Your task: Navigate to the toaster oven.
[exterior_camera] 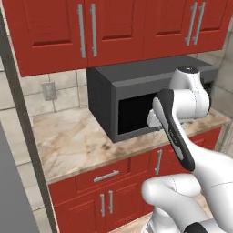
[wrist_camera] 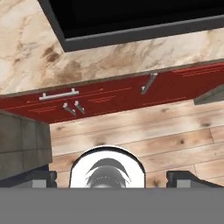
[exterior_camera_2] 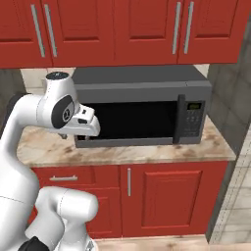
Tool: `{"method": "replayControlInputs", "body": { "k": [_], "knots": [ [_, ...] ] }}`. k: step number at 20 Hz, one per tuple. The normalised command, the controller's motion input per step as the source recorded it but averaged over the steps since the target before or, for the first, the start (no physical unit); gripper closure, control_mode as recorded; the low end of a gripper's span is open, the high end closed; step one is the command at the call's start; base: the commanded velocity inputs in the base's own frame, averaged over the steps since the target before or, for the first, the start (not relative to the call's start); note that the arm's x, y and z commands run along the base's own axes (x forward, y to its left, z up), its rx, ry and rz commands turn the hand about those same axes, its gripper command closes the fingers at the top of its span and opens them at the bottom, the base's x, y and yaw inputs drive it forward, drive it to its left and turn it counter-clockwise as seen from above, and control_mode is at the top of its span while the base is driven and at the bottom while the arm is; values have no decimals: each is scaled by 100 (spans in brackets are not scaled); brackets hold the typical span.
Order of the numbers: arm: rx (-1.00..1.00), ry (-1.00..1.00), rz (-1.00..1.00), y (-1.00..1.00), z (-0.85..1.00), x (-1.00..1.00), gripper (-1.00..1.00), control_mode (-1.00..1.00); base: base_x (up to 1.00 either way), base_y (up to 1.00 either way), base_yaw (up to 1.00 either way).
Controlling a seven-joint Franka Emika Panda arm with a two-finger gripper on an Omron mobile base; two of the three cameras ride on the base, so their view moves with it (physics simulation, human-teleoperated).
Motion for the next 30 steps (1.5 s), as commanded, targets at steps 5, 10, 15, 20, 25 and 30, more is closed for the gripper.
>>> {"method": "replayControlInputs", "body": {
  "k": [5, 10, 15, 20, 25, 30],
  "knots": [
    [0, 0, 0, 0, 0, 0, -100, 100, -37, -40, -46],
    [0, 0, 0, 0, 0, 0, -100, 100, -36, -39, -50],
    [0, 0, 0, 0, 0, 0, -100, 100, -48, -32, -48],
    [0, 0, 0, 0, 0, 0, -100, 100, -40, -39, -48],
    [0, 0, 0, 0, 0, 0, -100, 100, -16, -48, -47],
    [0, 0, 0, 0, 0, 0, -100, 100, -1, -57, -50]
  ]
}}
